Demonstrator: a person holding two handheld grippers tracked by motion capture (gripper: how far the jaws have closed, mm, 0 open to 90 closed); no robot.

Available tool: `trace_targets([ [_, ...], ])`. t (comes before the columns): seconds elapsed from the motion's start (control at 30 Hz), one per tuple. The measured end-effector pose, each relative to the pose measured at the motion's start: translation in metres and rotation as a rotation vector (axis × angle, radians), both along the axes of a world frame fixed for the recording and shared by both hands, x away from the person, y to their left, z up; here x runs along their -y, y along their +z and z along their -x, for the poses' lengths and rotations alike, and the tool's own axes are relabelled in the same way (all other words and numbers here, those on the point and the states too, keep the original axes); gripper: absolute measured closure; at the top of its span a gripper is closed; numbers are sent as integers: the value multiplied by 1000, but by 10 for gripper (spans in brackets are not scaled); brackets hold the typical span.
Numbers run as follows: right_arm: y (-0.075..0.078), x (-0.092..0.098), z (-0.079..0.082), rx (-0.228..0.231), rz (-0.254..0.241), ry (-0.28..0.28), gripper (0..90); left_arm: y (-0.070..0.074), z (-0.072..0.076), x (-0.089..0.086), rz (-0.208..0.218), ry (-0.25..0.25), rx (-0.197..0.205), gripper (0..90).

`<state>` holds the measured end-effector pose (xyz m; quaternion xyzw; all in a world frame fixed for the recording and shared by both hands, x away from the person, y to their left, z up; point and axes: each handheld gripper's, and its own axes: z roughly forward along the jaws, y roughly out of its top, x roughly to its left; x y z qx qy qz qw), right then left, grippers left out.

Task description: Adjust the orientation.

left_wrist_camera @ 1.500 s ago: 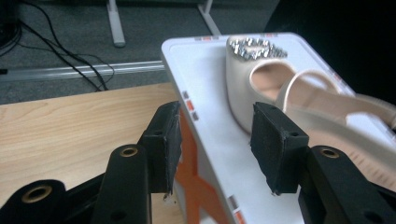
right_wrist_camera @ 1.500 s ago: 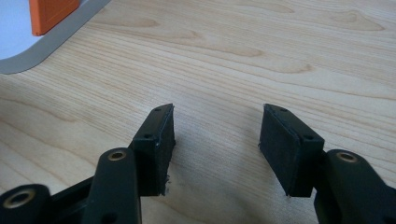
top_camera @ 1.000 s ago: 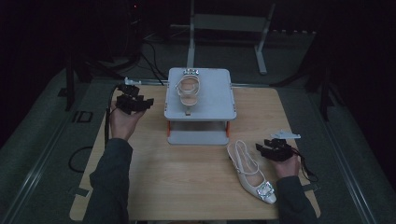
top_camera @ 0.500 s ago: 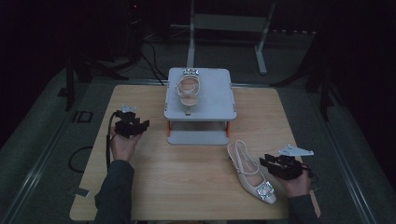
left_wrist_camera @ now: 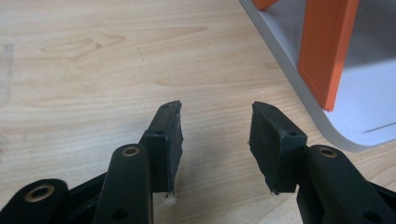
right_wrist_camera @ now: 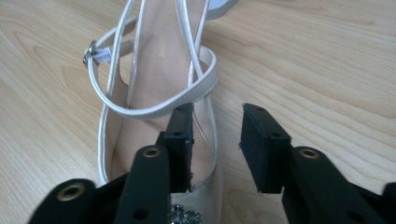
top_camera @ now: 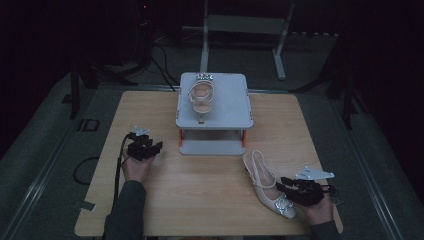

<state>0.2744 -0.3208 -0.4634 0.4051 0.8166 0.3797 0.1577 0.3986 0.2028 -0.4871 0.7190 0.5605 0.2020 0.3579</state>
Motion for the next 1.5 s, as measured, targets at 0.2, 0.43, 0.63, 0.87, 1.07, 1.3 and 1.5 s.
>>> trace_targets([
  [0.2, -6, -5, 0, -8, 70, 8, 755, -14, 2, 4, 6, -6, -14, 536],
  [0.43, -5, -8, -13, -4, 84, 62, 873, -19, 6, 6, 28, -9, 13, 524],
  [0.63, -5, -15, -27, 17, 101, 130, 872, -20, 6, 5, 39, -9, 20, 521],
  [0.87, -5, -37, -55, 39, 117, 190, 849, -20, 5, 2, 72, -10, 16, 518],
  [1.07, -4, -50, -72, 44, 116, 199, 822, -21, 4, 0, 93, -12, 14, 513],
  [1.3, 1, -71, -90, 60, 127, 201, 609, -21, 4, -1, 103, -16, 10, 509],
  [1.5, 10, -61, -74, 82, 103, 166, 439, -21, 4, -2, 115, -21, 9, 505],
])
